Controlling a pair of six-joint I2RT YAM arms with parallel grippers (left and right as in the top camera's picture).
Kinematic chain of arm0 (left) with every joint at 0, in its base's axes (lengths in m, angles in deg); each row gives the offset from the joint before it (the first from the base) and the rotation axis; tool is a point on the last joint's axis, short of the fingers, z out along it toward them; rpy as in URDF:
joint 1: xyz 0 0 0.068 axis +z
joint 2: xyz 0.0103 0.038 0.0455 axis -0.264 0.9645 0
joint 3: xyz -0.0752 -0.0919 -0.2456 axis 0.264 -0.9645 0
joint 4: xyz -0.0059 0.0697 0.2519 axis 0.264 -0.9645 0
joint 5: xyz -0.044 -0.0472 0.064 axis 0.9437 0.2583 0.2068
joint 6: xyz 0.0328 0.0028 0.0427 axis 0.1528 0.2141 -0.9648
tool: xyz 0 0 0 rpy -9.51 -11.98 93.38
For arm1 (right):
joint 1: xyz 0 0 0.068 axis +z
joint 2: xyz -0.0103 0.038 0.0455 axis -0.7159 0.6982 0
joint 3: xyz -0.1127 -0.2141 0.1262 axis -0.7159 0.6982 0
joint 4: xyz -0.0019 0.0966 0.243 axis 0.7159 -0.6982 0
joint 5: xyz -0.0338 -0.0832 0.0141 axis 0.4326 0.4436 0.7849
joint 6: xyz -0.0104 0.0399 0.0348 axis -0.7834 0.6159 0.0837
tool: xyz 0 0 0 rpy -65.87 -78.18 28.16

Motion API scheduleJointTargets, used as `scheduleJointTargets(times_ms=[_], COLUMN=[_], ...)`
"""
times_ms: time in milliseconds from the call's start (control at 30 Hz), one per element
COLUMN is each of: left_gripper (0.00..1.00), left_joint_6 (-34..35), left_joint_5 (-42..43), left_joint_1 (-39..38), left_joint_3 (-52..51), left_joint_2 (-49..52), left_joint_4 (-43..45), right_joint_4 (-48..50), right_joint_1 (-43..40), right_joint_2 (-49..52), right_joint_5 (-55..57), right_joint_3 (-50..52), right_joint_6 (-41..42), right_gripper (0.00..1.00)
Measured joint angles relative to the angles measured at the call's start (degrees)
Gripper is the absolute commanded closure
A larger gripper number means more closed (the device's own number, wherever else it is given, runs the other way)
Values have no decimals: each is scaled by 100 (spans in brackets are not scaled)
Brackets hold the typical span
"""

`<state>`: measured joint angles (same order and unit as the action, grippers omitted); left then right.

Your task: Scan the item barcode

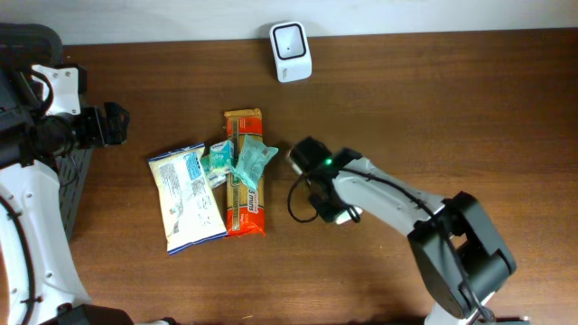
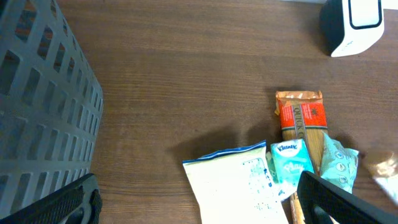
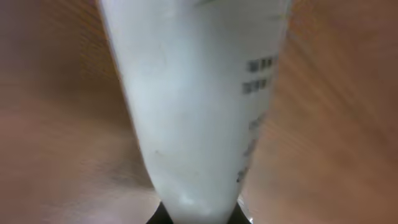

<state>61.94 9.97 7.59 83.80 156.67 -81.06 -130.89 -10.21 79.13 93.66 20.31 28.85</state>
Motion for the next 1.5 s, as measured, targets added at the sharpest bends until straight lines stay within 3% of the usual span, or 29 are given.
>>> scheduleJointTargets(times_ms=[100,167,233,300,400,467,567,633,700,733,767,800,833,1000,1133,1300,1367,1400,1433,1500], left_gripper=[1,1,1,1,1,1,1,1,1,1,1,1,1,1,1,1,1,1,1,1], left_joint_6=[0,0,0,-2,0,0,-2,0,-2,-2,0,0,-2,-2,0,0,-2,-2,0,0], left_joint_5=[2,2,0,0,2,2,0,2,2,0,2,2,2,2,2,2,2,0,0,0], left_joint_1=[0,0,0,0,0,0,0,0,0,0,0,0,0,0,0,0,0,0,0,0], left_joint_3=[0,0,0,0,0,0,0,0,0,0,0,0,0,0,0,0,0,0,0,0], left_joint_2=[0,0,0,0,0,0,0,0,0,0,0,0,0,0,0,0,0,0,0,0], left_joint_4=[2,-7,-2,-2,0,-2,-2,-11,-2,-2,-2,-4,-4,-2,2,-2,-4,-4,0,4], right_joint_4=[-74,-94,-90,-90,-111,-199,-1351,-1921,-1945,-1845,-1777,-1681,-1600,-1346,-181,601,197,-223,-918,-1611], right_joint_1=[-914,-1862,-2264,-2345,-2371,-2492,-2857,-2940,-2887,-2881,-2868,-2828,-2747,-2323,-2247,-2267,-2273,-2271,-2271,-2247], right_joint_2=[-35,48,448,857,907,907,1016,1069,1069,1069,1069,1069,1069,1069,997,728,802,955,1069,1097], right_joint_5=[-3237,-4575,-5189,-5543,-5222,-4769,-3438,-2769,-2621,-2835,-3121,-3362,-3501,-3899,-3200,-2671,-2430,-2367,-2444,-3001], right_joint_3=[-173,-175,-177,-184,-229,-317,-1237,-2124,-2625,-2618,-2568,-2435,-2282,-2057,-1305,-651,-804,-1067,-1423,-2437], right_joint_6=[-131,-179,-181,-210,-273,-310,-551,-772,-968,-1104,-1259,-1331,-1379,-1182,-269,33,74,90,48,-363], right_gripper=[96,96,95,82,60,59,53,27,28,38,53,80,96,96,96,87,76,76,93,96])
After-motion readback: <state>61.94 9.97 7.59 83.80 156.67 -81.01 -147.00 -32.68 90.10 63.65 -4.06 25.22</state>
